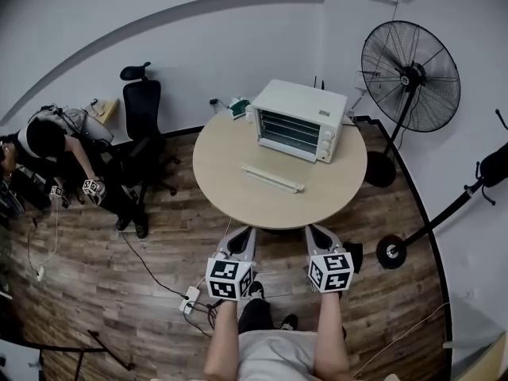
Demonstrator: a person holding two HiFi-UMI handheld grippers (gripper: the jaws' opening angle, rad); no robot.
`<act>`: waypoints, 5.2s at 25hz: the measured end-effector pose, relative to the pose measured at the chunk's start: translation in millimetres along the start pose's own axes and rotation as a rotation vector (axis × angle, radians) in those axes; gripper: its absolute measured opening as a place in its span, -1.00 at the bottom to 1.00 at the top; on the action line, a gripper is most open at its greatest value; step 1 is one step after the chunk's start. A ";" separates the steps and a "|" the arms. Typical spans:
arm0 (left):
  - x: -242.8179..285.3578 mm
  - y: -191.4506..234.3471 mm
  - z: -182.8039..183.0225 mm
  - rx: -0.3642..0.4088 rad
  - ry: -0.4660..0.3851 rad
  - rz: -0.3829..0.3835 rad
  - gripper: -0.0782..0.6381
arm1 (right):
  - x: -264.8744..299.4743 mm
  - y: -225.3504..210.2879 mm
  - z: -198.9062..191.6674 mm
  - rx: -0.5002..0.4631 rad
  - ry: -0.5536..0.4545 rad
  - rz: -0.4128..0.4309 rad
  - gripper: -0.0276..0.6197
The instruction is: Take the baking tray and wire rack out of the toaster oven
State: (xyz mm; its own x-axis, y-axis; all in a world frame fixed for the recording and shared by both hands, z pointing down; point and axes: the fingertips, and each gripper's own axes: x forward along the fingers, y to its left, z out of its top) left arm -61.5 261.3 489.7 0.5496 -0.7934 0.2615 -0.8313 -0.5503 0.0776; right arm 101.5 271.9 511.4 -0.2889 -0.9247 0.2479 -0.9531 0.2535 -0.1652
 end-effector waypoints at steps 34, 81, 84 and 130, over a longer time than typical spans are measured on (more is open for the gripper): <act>168.9 175.5 29.3 -0.126 0.050 -0.202 -0.63 | 190.9 -27.8 38.9 0.099 0.038 -0.197 -0.92; 427.3 144.4 19.1 -0.604 0.118 -0.106 -0.63 | 367.3 -218.3 41.2 0.161 0.105 -0.037 -0.92; 426.6 150.2 17.6 -0.636 0.108 -0.077 -0.63 | 376.9 -224.2 38.7 0.171 0.118 -0.026 -0.92; 561.3 180.5 -30.3 -1.107 0.069 -0.299 -0.62 | 437.9 -208.6 2.5 0.129 0.265 -0.141 -0.92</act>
State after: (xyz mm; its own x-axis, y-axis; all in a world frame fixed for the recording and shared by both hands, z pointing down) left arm 94.5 -275.5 679.6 0.7602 -0.6346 0.1392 -0.3035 -0.1574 0.9398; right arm 174.0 -186.7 652.0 -0.1846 -0.8376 0.5141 -0.9711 0.0748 -0.2268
